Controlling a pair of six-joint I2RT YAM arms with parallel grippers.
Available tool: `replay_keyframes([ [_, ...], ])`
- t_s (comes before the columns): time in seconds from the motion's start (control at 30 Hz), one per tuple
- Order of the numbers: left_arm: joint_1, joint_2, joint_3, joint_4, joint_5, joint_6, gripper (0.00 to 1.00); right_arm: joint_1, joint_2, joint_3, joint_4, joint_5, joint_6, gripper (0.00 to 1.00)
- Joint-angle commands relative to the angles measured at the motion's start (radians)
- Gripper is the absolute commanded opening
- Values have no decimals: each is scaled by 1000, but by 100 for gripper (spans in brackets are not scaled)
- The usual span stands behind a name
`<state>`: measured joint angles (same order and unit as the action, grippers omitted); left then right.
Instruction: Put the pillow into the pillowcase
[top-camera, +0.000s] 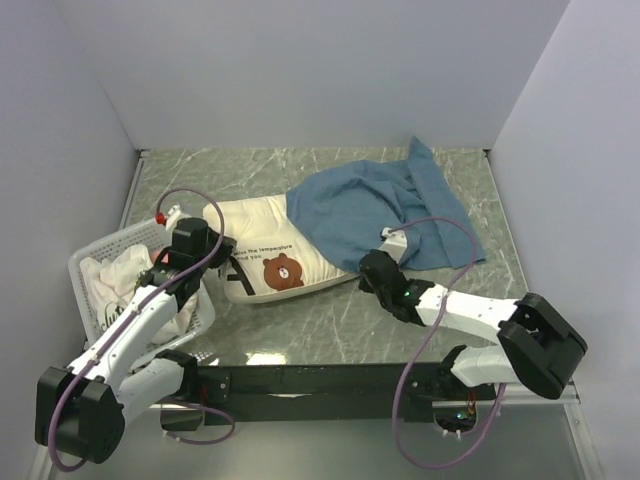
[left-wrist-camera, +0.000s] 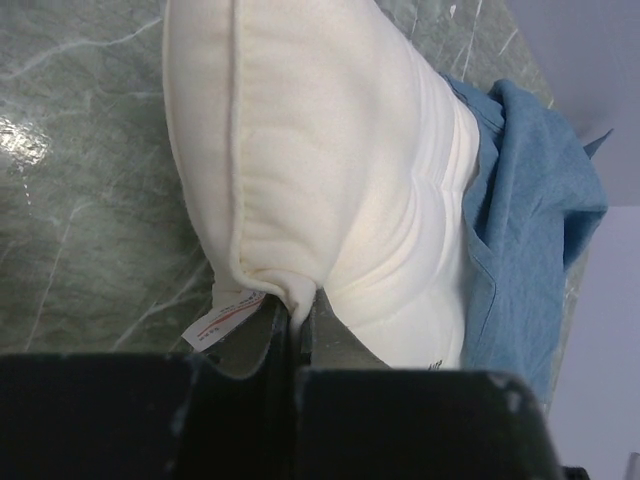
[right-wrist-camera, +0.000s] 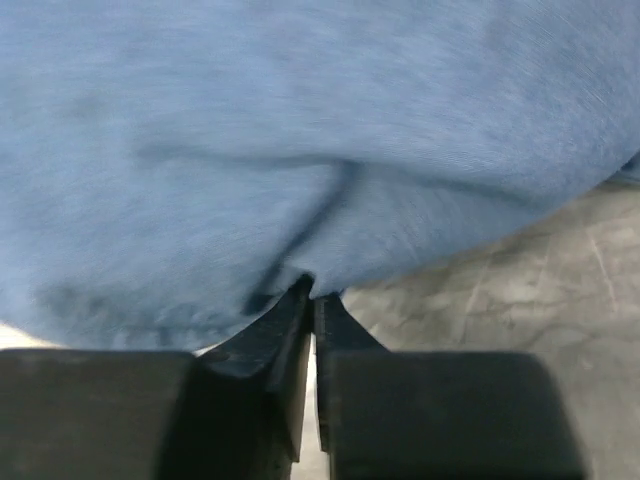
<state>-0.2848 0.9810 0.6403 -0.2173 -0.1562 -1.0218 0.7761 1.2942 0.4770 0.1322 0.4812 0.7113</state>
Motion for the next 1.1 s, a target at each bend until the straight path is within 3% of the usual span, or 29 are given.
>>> replay_keyframes([
  [0.0,3,-45,61,65,-13,48,1,133,-79,230,-254,2,2,6],
  [0.07,1,-59,44,99,3,45,1,184,-70,371,-333,-54,-9,6],
  [0.13,-16,-83,9,168,32,35,1,209,-29,473,-361,-212,-35,3],
  [0.27,-117,-97,4,173,-55,58,1,250,68,662,-455,-245,-88,0],
  [0.4,-212,-82,84,89,-112,109,1,250,77,857,-621,-222,-147,0],
  [0.57,-287,-39,197,-123,-158,134,3,255,43,1152,-713,-266,-174,0],
  [0.6,-297,-44,202,-137,-149,132,15,258,66,1199,-753,-273,-187,0],
  [0.67,-298,-50,220,-166,-96,141,26,262,94,1320,-787,-283,-203,0],
  [0.7,-298,-50,228,-178,-79,146,40,261,118,1348,-802,-291,-216,0],
  [0.77,-300,-48,264,-209,-53,178,55,259,148,1419,-825,-250,-230,0],
  [0.8,-300,-42,280,-232,-25,196,67,240,183,1437,-851,-239,-237,0],
  [0.9,-300,-19,357,-280,-5,272,79,174,211,1404,-803,-314,-216,0],
  [1.07,-300,18,459,-303,41,388,88,22,209,1091,-631,-468,-162,0],
])
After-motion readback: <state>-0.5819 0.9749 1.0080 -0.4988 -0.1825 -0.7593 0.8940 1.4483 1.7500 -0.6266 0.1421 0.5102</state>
